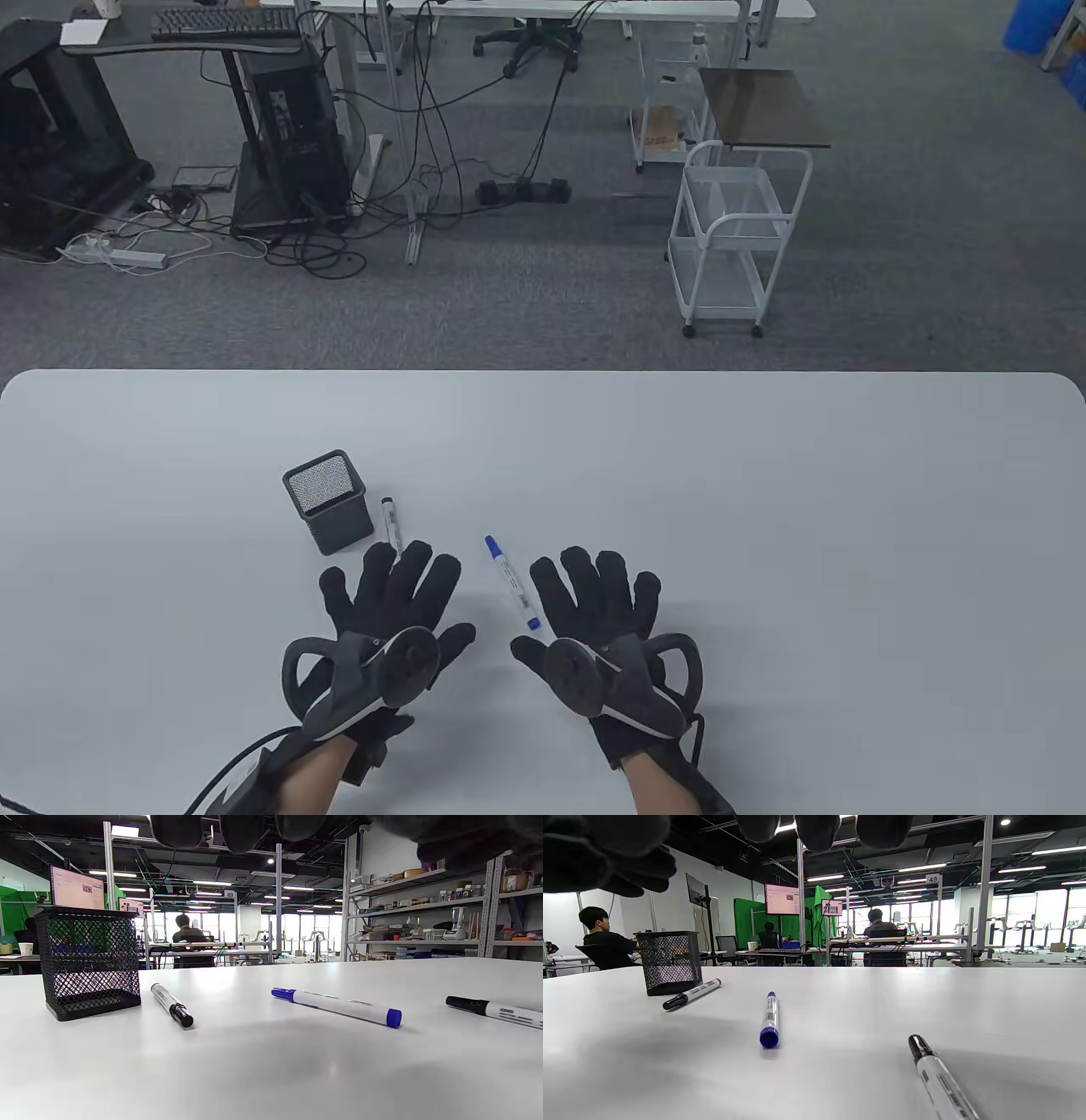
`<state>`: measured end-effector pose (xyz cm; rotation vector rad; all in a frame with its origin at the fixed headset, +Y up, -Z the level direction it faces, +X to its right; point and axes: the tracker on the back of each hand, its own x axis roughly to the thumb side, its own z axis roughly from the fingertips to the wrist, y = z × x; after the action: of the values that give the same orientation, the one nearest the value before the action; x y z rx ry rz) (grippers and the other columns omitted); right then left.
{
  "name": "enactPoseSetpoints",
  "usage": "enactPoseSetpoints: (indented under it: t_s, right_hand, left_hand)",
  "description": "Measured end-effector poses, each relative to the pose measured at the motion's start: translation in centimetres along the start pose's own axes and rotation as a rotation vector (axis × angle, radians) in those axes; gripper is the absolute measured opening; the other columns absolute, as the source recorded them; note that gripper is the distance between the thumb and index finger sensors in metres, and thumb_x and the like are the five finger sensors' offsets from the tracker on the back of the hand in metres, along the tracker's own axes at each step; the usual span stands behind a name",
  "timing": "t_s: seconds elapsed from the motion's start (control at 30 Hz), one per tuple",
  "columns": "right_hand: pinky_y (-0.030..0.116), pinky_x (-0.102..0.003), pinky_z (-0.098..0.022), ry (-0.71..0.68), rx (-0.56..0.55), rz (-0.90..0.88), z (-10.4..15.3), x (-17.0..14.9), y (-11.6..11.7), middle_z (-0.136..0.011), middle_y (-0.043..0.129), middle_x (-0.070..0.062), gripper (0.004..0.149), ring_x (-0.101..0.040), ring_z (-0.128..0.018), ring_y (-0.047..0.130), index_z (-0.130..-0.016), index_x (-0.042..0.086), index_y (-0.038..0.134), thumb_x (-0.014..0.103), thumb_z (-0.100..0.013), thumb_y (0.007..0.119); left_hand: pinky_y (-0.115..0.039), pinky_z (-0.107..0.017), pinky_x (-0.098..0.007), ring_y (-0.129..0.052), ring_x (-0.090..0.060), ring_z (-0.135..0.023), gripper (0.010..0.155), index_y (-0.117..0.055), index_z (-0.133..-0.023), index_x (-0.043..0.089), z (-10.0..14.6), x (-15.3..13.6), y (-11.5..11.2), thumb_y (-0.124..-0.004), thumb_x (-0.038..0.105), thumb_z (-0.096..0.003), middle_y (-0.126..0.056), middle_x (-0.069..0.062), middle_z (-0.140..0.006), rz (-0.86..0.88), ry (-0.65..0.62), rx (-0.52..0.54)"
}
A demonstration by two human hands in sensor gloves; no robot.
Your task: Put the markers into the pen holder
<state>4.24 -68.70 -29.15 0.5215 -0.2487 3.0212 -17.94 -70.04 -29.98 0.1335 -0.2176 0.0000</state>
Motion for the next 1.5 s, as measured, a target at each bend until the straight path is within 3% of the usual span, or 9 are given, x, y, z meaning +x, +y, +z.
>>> enactPoseSetpoints:
  t_s: [0.93, 1.07, 1.23, 1.5]
  right_hand:
    - [0.028, -0.078, -0.07, 0.016, -0.019, 0.002, 0.0, -0.3, -0.5, -0.128, 0.032, -0.021, 0.082, -0.06, -0.114, 0.04, -0.122, 0.021, 0.033, 0.066, -0.058, 0.056]
    - [0.028, -0.078, -0.07, 0.02, -0.035, -0.007, 0.2, -0.4, -0.9, -0.128, 0.032, -0.021, 0.081, -0.06, -0.114, 0.04, -0.122, 0.021, 0.034, 0.066, -0.058, 0.056]
    - [0.029, -0.078, -0.07, 0.022, -0.046, -0.013, 0.3, -0.5, -1.2, -0.128, 0.033, -0.021, 0.081, -0.06, -0.113, 0.041, -0.122, 0.021, 0.035, 0.066, -0.058, 0.056]
    - [0.029, -0.078, -0.07, 0.024, -0.045, -0.025, 0.3, -0.7, -1.2, -0.128, 0.036, -0.021, 0.081, -0.06, -0.113, 0.042, -0.122, 0.021, 0.036, 0.066, -0.058, 0.056]
  left_hand:
    - [-0.031, -0.081, -0.078, -0.039, -0.046, -0.126, 0.075, -0.03, -0.122, 0.041, 0.1, -0.3, 0.8, -0.054, 0.069, -0.0562, -0.033, 0.0, -0.134, -0.012, 0.043, 0.036]
    - [-0.059, -0.086, -0.058, -0.07, -0.041, -0.113, 0.077, -0.034, -0.122, 0.034, -1.0, -1.4, 1.8, -0.059, 0.067, -0.0567, -0.05, -0.008, -0.128, -0.018, 0.177, 0.03]
    - [-0.078, -0.075, -0.049, -0.093, -0.034, -0.092, 0.083, -0.046, -0.12, 0.016, -3.7, -3.2, 2.3, -0.064, 0.065, -0.0563, -0.07, -0.015, -0.114, -0.075, 0.371, -0.127]
    - [-0.091, -0.056, -0.041, -0.108, -0.026, -0.066, 0.077, -0.068, -0.109, 0.008, -7.8, -4.1, -0.9, -0.066, 0.063, -0.0562, -0.091, -0.014, -0.093, -0.167, 0.485, -0.333]
